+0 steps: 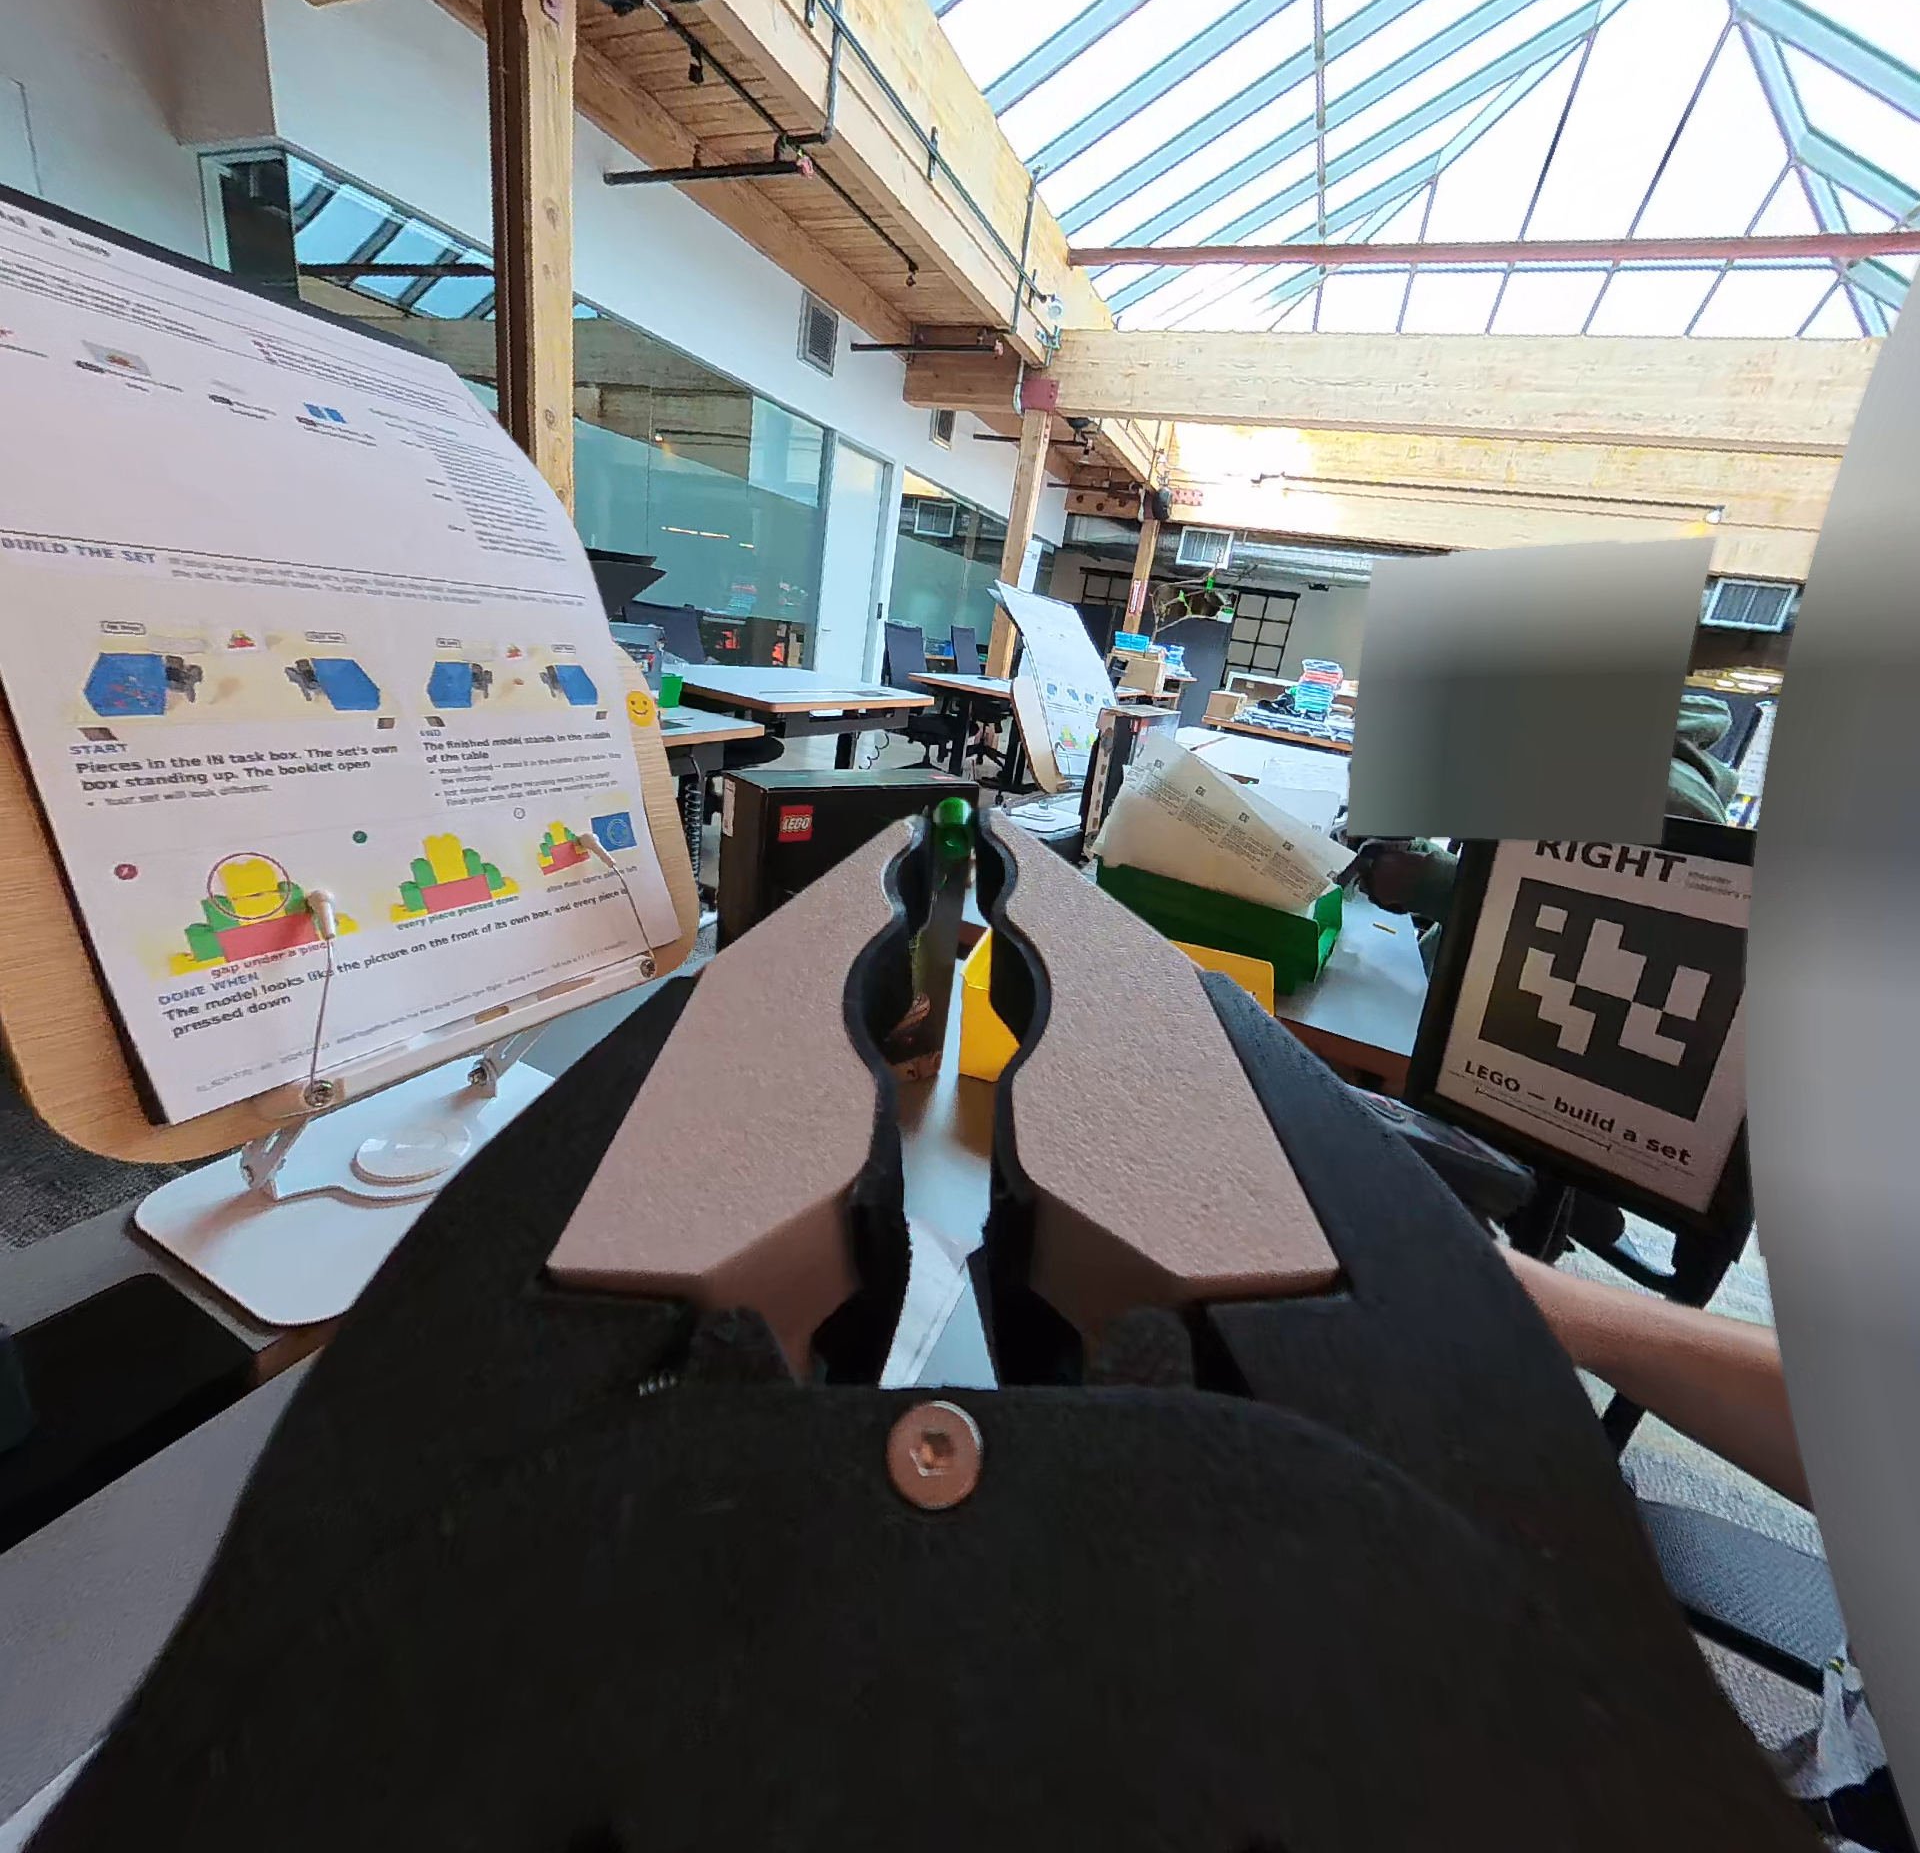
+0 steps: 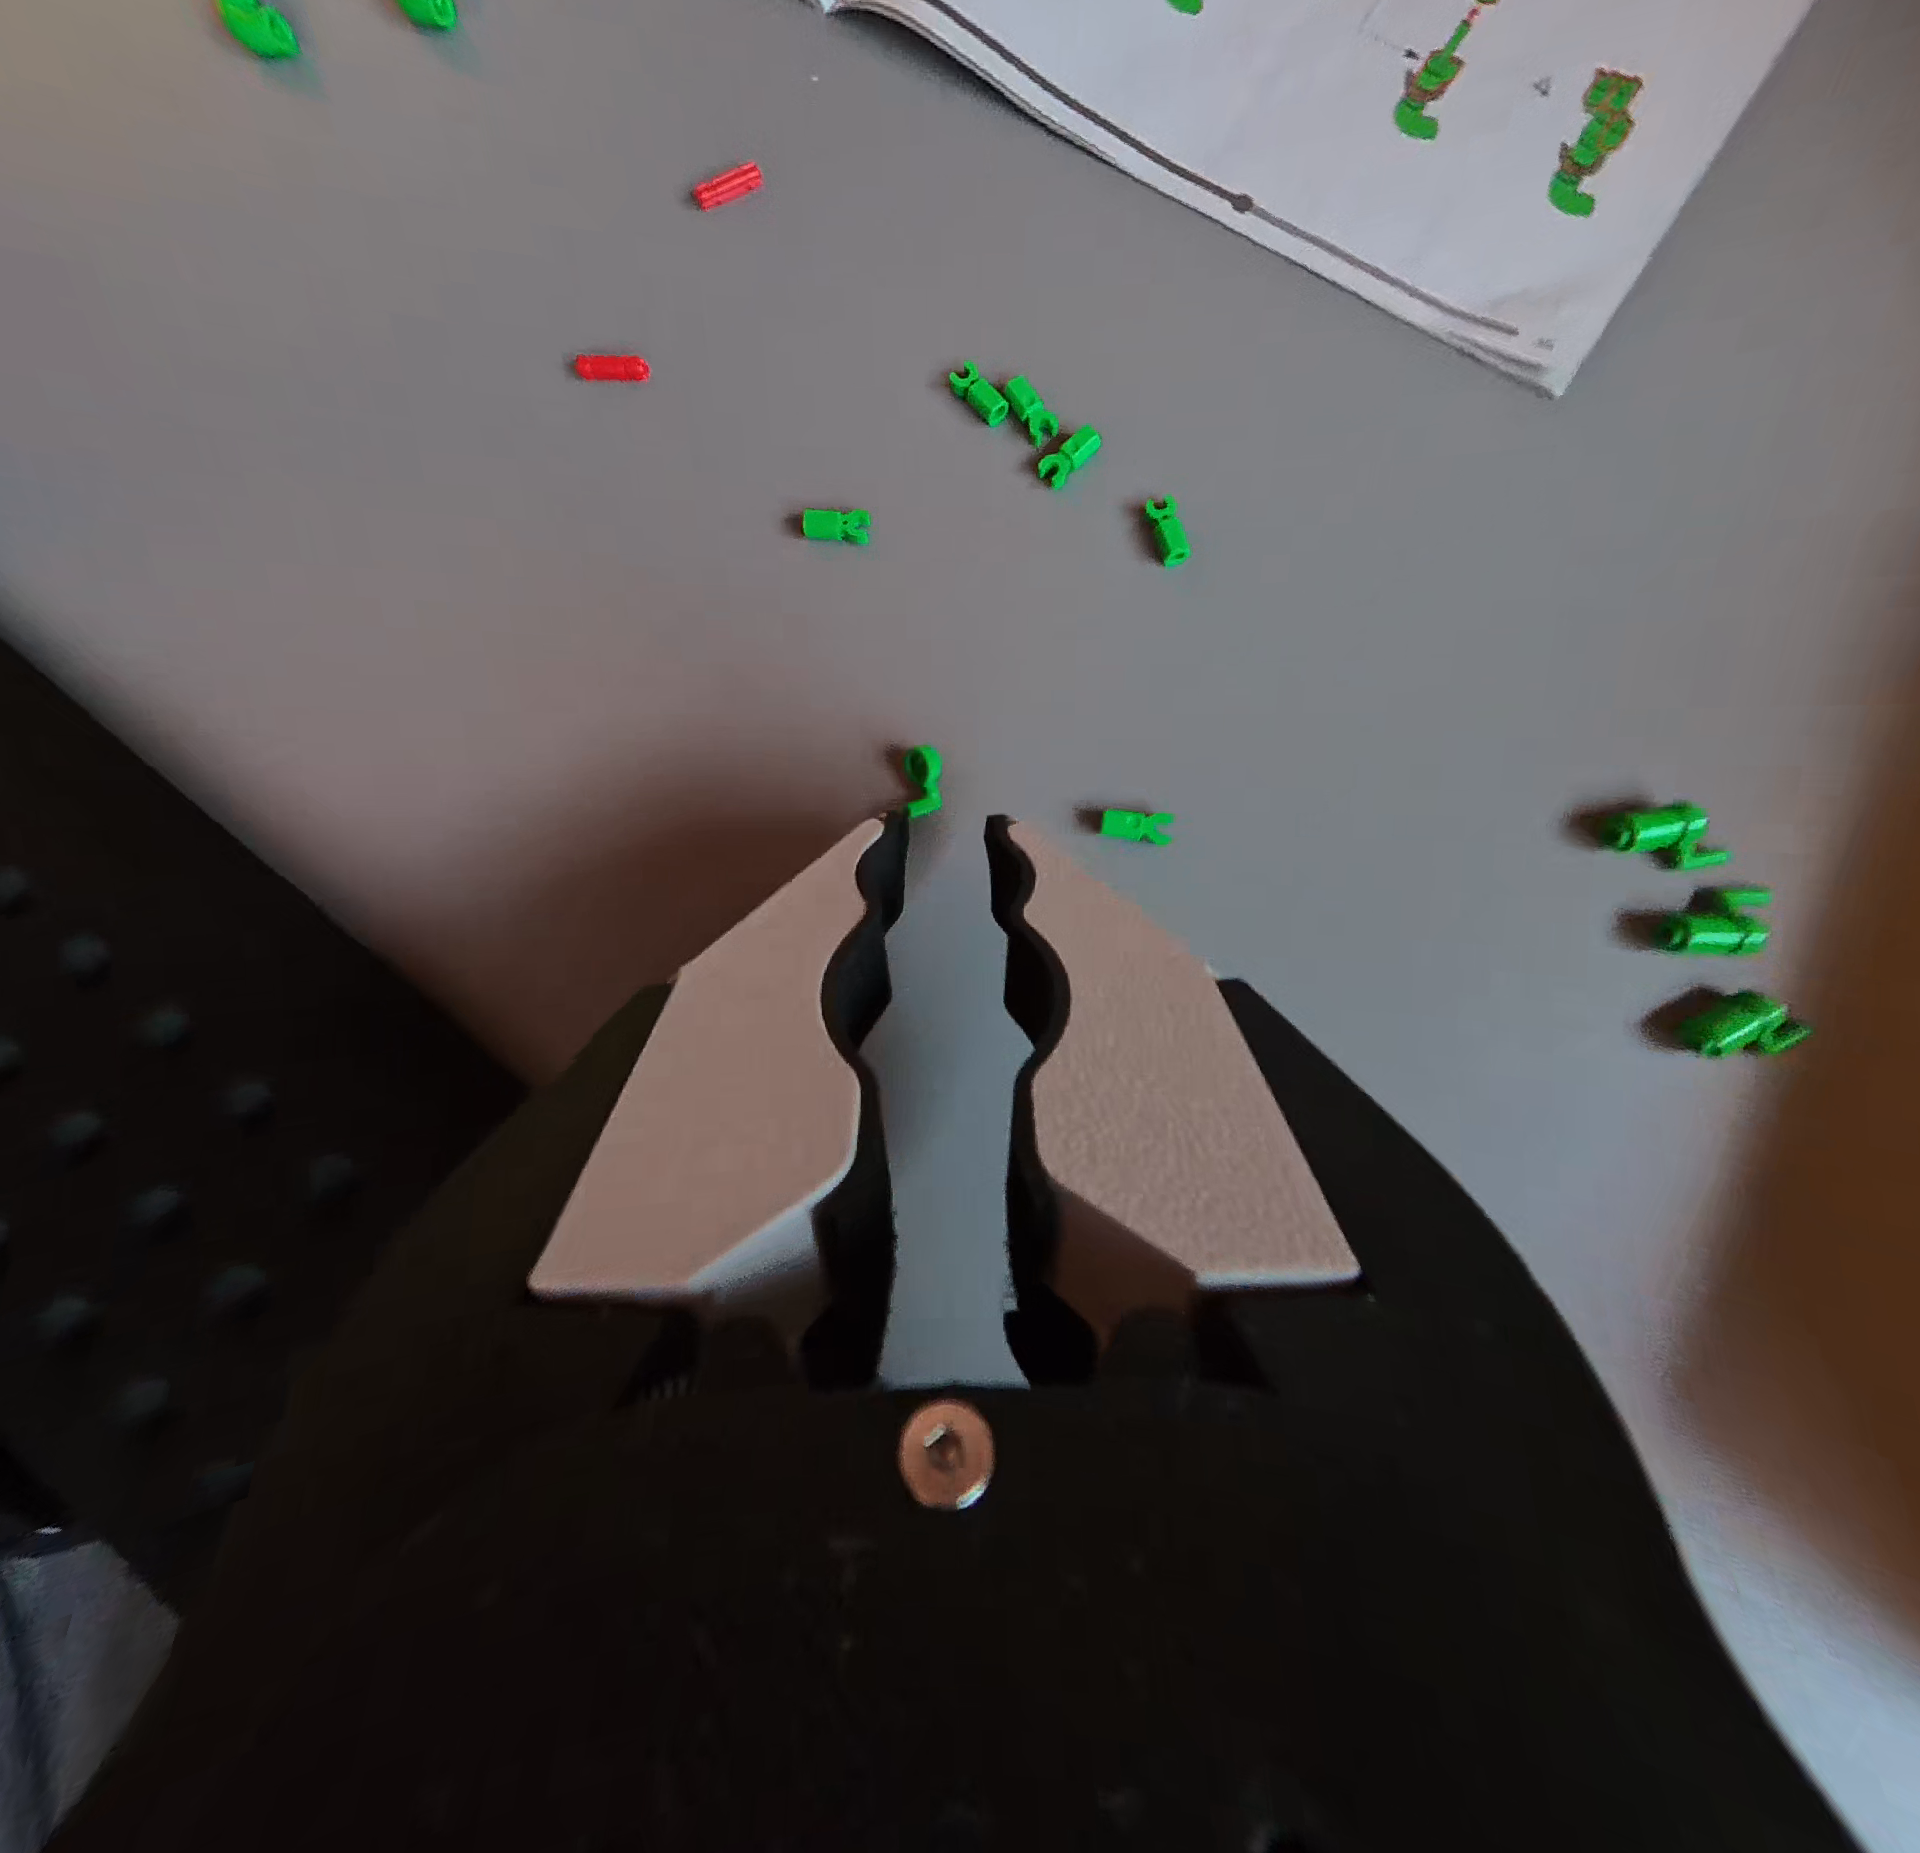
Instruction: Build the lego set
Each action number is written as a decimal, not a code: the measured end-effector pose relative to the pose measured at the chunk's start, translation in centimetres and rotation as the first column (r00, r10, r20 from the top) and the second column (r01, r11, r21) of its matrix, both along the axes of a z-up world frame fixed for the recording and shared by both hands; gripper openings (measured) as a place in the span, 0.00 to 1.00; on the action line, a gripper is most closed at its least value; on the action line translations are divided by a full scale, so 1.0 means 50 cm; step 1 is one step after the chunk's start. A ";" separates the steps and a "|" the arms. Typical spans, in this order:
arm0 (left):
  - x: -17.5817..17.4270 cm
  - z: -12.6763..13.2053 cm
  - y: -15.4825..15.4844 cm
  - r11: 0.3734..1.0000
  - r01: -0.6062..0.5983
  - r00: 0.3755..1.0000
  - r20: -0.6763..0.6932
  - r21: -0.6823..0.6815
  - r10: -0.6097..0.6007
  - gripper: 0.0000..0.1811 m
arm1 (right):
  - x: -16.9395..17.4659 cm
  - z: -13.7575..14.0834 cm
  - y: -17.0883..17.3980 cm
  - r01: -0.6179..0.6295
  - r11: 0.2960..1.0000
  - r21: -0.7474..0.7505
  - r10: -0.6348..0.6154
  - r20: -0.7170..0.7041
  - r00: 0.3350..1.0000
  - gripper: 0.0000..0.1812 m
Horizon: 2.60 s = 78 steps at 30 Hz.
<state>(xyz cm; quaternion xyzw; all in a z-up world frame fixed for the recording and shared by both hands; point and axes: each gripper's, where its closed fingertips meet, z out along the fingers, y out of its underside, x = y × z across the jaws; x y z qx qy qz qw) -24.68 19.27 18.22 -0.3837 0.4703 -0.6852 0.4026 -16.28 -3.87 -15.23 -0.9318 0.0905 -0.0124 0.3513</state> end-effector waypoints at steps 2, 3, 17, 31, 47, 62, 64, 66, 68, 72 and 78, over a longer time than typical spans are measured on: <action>-0.003 0.002 0.005 1.000 -0.005 1.000 0.004 -0.007 0.005 0.03 | -0.011 -0.005 -0.003 0.046 0.999 0.018 -0.045 -0.045 0.998 0.09; -0.005 0.002 0.006 1.000 -0.006 1.000 0.005 -0.008 0.006 0.03 | -0.013 -0.006 -0.002 0.060 0.998 0.029 -0.059 -0.050 0.997 0.09; 0.000 0.002 -0.013 1.000 0.011 1.000 -0.001 0.014 -0.011 0.03 | 0.002 -0.007 -0.003 -0.270 0.950 -0.157 0.312 0.485 0.817 0.11; 0.003 -0.004 -0.005 1.000 -0.005 1.000 -0.023 0.007 0.006 0.03 | -0.009 -0.013 0.024 -0.396 0.912 -0.103 0.399 0.439 0.805 0.01; -0.001 -0.001 -0.020 0.999 0.030 0.999 -0.022 0.019 -0.030 0.03 | -0.049 -0.013 -0.007 -0.146 0.989 0.037 0.134 -0.664 0.735 0.04; 0.009 -0.009 -0.026 0.999 0.037 0.999 -0.040 0.023 -0.036 0.03 | -0.035 -0.016 -0.009 -0.152 0.987 -0.051 0.148 -0.071 0.986 0.11; 0.009 -0.008 -0.027 0.999 0.037 0.999 -0.040 0.023 -0.037 0.03 | -0.035 -0.016 -0.008 -0.137 0.990 -0.038 0.135 -0.055 0.989 0.11; 0.009 -0.008 -0.026 0.999 0.038 0.999 -0.039 0.022 -0.037 0.03 | -0.034 -0.022 -0.010 -0.146 0.988 -0.053 0.145 -0.017 0.989 0.09; 0.010 -0.008 -0.027 0.999 0.041 0.998 -0.040 0.019 -0.041 0.03 | -0.035 -0.022 -0.010 -0.158 0.986 -0.054 0.159 0.011 0.987 0.07; 0.010 -0.008 -0.030 0.999 0.043 0.998 -0.041 0.024 -0.042 0.03 | -0.037 -0.023 -0.007 -0.168 0.985 -0.049 0.168 0.003 0.986 0.05; 0.010 -0.009 -0.029 0.999 0.043 0.998 -0.042 0.022 -0.042 0.03 | -0.039 -0.023 -0.003 -0.182 0.982 -0.048 0.182 0.009 0.983 0.05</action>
